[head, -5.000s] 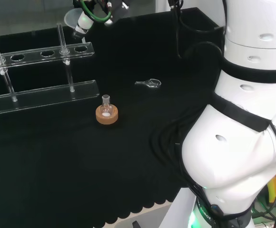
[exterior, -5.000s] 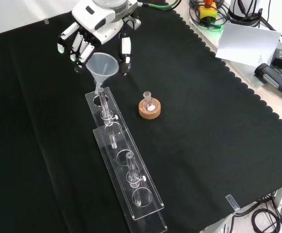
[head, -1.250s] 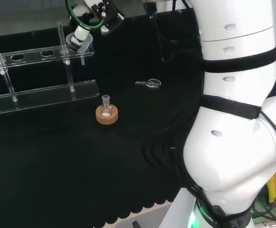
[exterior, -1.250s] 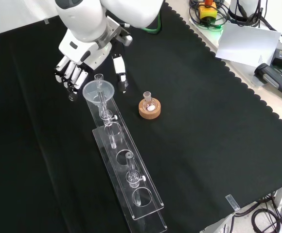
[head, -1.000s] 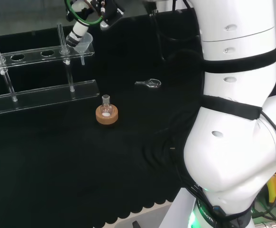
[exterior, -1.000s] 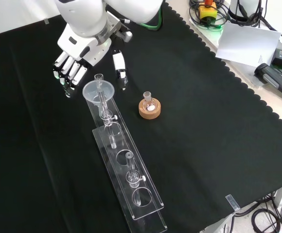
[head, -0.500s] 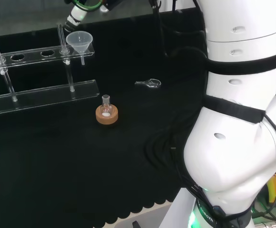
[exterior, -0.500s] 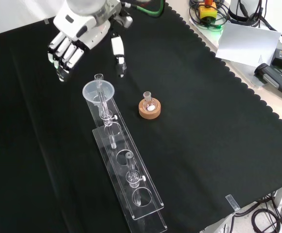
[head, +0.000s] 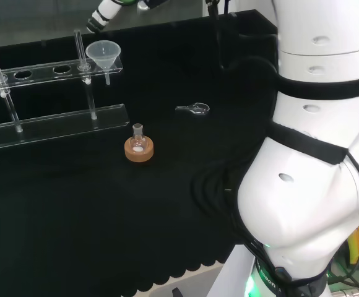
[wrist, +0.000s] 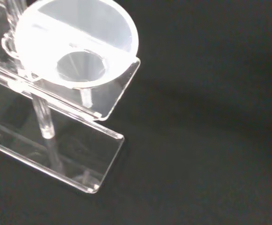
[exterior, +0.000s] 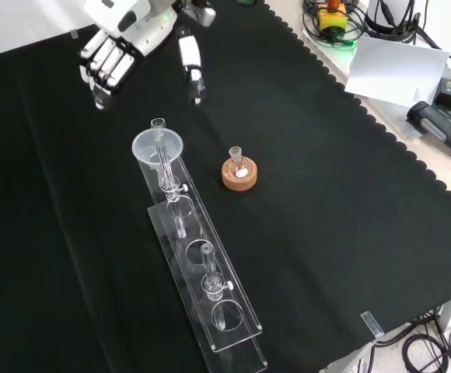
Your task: Put the funnel back on the funnel stand.
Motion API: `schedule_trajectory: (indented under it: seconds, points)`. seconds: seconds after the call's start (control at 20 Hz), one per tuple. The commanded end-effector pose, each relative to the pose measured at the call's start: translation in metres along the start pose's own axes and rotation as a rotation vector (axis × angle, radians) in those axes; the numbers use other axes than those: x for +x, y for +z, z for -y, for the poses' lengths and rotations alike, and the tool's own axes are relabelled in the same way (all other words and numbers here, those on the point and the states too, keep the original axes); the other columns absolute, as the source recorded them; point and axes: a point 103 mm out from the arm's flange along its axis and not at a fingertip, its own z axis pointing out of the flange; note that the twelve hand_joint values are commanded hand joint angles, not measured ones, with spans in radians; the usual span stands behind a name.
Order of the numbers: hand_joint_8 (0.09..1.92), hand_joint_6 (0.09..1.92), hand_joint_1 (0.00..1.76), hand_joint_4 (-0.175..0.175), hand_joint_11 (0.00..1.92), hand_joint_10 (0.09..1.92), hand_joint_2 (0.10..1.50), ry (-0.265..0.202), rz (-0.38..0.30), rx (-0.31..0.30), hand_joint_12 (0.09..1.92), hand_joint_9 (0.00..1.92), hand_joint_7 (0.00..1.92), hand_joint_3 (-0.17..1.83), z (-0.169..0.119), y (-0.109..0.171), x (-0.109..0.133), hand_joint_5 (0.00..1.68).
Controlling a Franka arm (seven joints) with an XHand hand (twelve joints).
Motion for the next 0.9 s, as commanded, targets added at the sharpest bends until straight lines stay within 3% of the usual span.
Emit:
schedule_trajectory:
  seconds: [0.05,0.35,0.9]
  points:
    - [0.52,0.09,0.28,-0.011,0.00,0.81,0.66,0.052,-0.221,-0.103,0.97,0.18,0.22,0.01,0.071,0.006,-0.017,0.06]
    - [0.53,0.09,0.29,-0.011,0.00,0.81,0.67,0.082,-0.286,-0.123,0.98,0.19,0.22,0.01,0.094,0.021,-0.020,0.07]
    - [0.54,0.09,0.30,-0.012,0.00,0.81,0.68,0.158,-0.303,-0.122,0.98,0.19,0.22,0.02,0.116,0.033,-0.032,0.08]
